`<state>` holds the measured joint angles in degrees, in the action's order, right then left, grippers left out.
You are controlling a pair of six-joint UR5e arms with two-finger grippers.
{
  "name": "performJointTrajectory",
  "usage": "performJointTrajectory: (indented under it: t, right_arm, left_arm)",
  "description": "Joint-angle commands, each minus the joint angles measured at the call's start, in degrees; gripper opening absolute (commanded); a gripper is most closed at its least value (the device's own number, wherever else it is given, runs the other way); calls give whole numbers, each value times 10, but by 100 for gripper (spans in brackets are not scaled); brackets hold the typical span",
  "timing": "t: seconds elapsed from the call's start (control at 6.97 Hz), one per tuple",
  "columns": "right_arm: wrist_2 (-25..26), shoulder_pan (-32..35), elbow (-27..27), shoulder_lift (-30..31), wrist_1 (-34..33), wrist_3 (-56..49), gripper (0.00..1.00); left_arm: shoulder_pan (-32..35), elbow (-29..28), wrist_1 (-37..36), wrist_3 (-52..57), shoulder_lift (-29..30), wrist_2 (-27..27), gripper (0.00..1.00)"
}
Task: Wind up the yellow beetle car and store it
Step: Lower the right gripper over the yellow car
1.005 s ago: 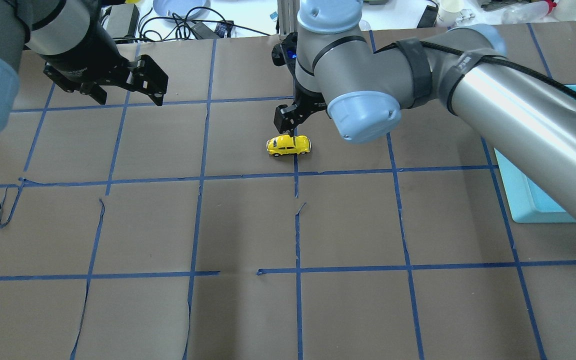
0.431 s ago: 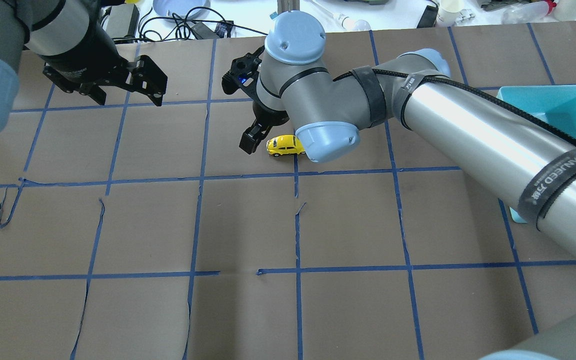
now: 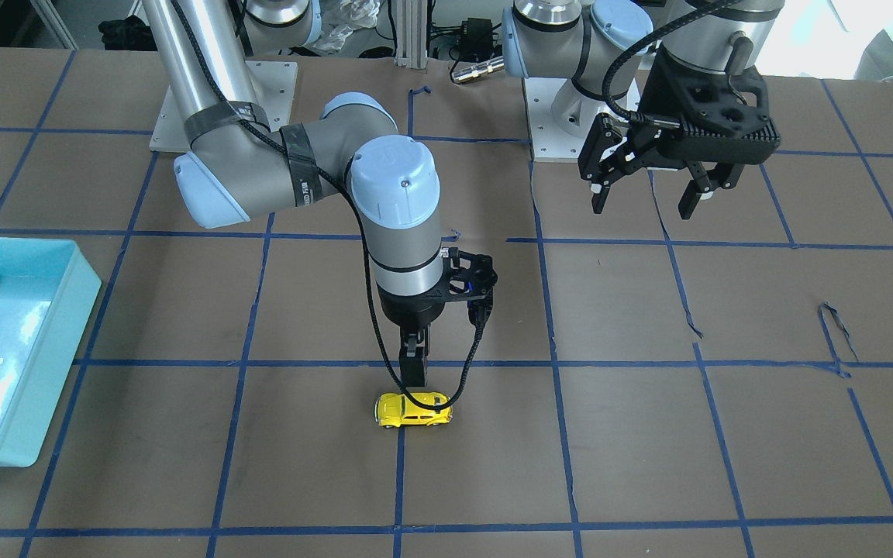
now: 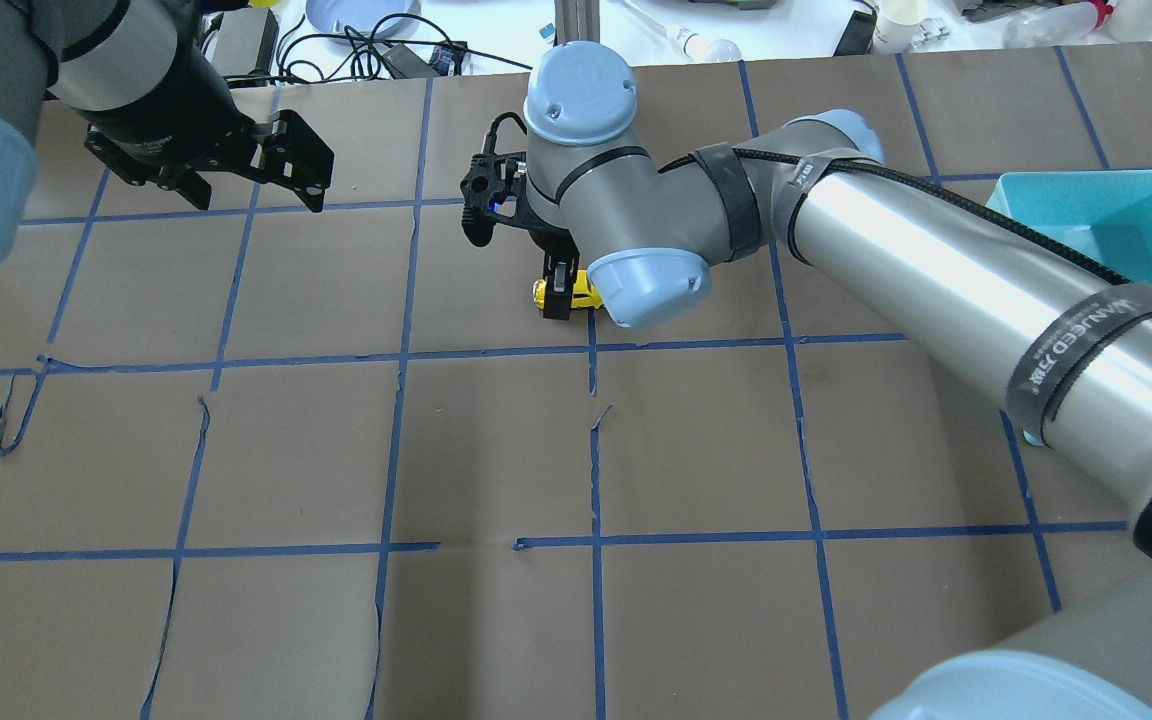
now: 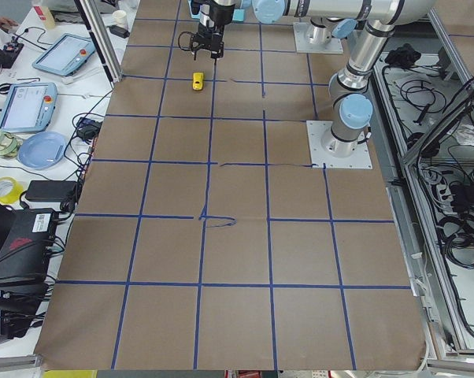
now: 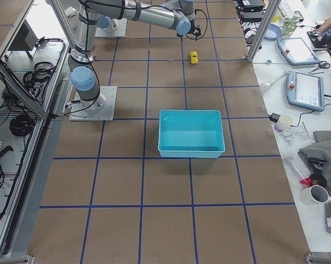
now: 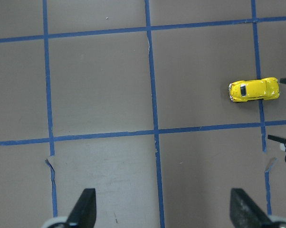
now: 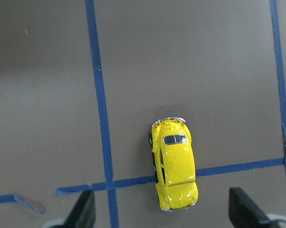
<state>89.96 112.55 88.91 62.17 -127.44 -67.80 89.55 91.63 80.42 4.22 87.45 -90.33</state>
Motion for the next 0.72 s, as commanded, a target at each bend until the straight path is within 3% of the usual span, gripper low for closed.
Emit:
performJointTrajectory:
  t: [0.0, 0.29, 0.57]
  right_arm:
    - [44, -1, -20, -42, 3, -115, 100]
    - [45, -1, -113, -110, 92, -120, 100]
    - [39, 0, -129, -120, 124, -113, 100]
  left_arm:
    - [0, 0, 0, 0, 0, 0, 100]
    - [1, 1, 0, 0, 0, 0, 100]
    - [1, 5, 0, 0, 0, 0, 100]
